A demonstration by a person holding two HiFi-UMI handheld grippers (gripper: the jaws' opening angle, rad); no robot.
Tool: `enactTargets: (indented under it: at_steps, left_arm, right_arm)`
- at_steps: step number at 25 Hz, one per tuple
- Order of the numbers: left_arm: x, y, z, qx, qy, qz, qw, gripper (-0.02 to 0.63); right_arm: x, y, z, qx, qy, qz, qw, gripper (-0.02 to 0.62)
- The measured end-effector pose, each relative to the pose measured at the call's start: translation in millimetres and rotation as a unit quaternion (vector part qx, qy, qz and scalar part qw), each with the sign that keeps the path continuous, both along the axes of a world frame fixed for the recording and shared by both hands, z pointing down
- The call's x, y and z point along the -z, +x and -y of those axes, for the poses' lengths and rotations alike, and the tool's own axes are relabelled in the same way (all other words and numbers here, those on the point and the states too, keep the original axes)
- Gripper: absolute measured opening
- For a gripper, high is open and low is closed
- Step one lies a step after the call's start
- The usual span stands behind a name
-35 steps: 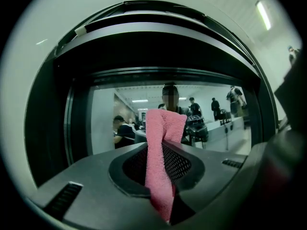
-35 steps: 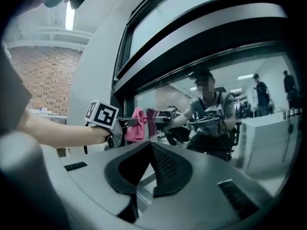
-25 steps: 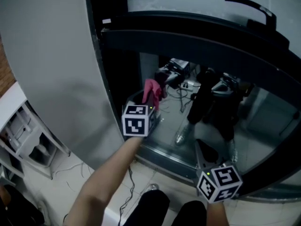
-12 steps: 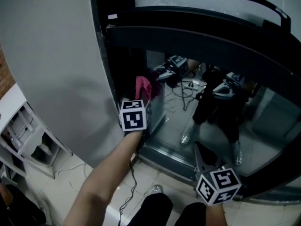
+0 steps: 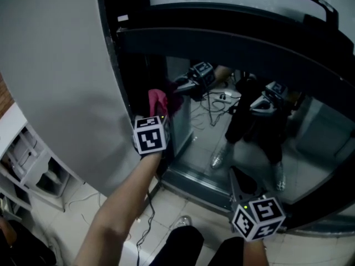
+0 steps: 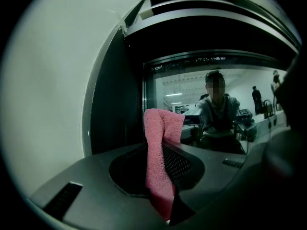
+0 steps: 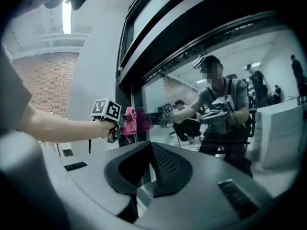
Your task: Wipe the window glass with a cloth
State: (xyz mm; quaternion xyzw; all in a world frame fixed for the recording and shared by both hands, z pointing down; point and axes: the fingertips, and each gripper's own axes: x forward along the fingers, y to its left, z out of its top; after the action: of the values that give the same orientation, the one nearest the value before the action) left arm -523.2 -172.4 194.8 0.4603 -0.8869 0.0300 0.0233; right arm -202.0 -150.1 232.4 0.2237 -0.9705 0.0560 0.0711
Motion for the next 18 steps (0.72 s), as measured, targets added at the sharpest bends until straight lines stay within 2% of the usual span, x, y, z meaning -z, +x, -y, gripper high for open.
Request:
enactTargets:
  at_steps: [5,10,14,18]
  left_arm:
    - [-13,38,-3,-0.040,0.005,-0.003,0.9992,0.060]
    - [-22,109,0,-0.106,0.009,-0.005,0.9943,0.060]
    - [-18,185,7,-0.172,0.012,0.012,0.9849,0.060]
    - [-10,259,18,-0.235,0.021,0.008,0.9718,0.060]
  right_arm:
    - [0,31,1,-0.023,0.001,0.000,1.000,0.006]
    - [4,74,0,-0.060,0.004,-0.009,0.998,0.006]
    - [10,111,1,-0.090,0.009,-0.013,0.996,0.006]
    - [16,153,1,-0.120,0.013,-0.013,0.993,0.006]
